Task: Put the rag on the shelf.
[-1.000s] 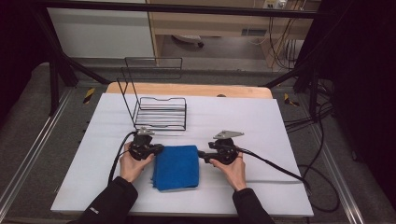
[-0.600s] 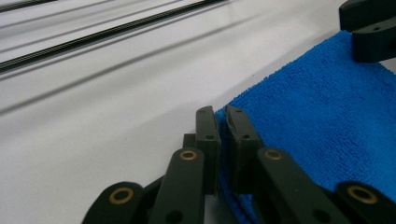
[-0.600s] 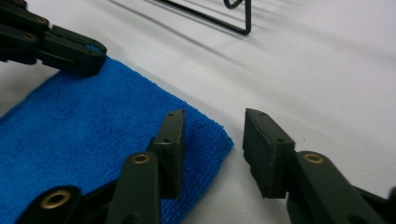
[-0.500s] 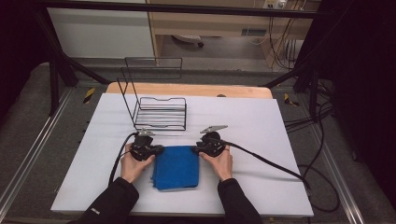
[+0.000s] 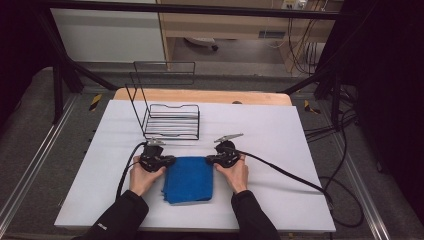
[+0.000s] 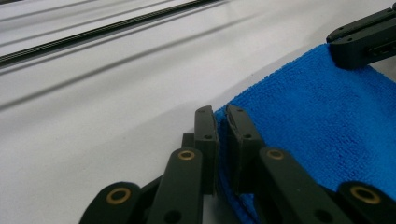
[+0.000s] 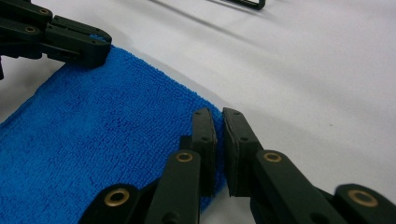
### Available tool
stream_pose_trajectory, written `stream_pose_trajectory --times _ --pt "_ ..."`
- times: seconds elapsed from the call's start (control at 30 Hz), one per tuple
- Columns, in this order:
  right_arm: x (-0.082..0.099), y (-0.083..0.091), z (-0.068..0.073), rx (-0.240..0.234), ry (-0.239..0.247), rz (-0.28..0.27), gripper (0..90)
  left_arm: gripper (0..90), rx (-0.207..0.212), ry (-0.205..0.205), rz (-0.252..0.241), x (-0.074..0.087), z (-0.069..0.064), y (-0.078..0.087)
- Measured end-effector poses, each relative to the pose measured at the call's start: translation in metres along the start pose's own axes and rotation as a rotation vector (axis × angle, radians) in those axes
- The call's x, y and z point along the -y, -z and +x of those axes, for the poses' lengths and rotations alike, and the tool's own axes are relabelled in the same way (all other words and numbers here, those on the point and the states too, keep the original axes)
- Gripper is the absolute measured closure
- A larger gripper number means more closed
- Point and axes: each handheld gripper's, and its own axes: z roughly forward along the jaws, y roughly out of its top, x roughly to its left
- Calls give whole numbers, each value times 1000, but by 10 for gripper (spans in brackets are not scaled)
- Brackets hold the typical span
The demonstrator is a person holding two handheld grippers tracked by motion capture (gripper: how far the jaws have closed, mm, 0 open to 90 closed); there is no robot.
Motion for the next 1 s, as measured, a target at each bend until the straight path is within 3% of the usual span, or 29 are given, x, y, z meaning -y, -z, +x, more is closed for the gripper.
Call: stream_pose_trajectory --times 0.4,0.67,1.0 --pt "0 4 2 8 -15 -29 856 845 6 -13 -17 -1 0 3" --pt "-6 24 9 -27 10 -113 853 844 22 -11 -85 -2 -1 20" --pt "-7 41 16 -45 24 -162 852 843 49 -26 -146 -6 -6 39"
